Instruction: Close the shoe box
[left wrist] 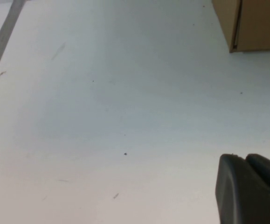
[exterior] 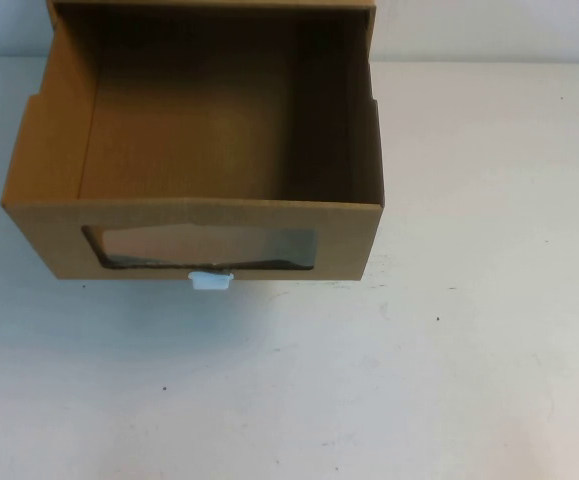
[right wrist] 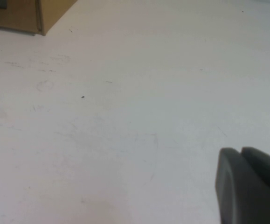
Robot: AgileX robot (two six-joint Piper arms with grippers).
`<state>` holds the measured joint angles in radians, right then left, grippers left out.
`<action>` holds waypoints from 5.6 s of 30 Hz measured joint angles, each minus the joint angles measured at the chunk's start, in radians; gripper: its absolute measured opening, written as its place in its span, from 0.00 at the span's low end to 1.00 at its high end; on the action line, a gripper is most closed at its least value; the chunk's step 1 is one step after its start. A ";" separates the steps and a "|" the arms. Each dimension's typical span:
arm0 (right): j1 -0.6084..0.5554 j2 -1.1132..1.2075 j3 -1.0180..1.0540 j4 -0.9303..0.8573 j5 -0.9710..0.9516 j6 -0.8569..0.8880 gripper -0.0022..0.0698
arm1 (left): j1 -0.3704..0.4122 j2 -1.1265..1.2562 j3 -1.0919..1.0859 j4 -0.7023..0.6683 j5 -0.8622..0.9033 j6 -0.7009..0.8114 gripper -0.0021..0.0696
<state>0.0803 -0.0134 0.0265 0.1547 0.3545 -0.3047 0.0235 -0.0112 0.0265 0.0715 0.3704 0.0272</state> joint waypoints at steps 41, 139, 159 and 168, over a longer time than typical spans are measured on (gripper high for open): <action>0.000 0.000 0.000 0.000 0.000 0.000 0.01 | -0.097 0.567 -0.787 -0.618 0.255 0.237 0.02; 0.786 1.376 -1.214 -0.027 0.371 0.354 0.01 | -0.100 2.124 -2.420 -0.726 0.815 0.529 0.02; 0.874 1.638 -1.484 -0.256 0.258 0.425 0.01 | -0.100 2.124 -2.422 -0.726 0.818 0.498 0.02; 0.874 1.701 -1.533 -0.371 0.251 0.488 0.01 | -0.100 2.124 -2.422 -0.726 0.818 0.496 0.02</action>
<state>0.9541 1.6880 -1.5066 -0.2165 0.6057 0.1828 -0.0761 2.1130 -2.3957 -0.6547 1.1879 0.5231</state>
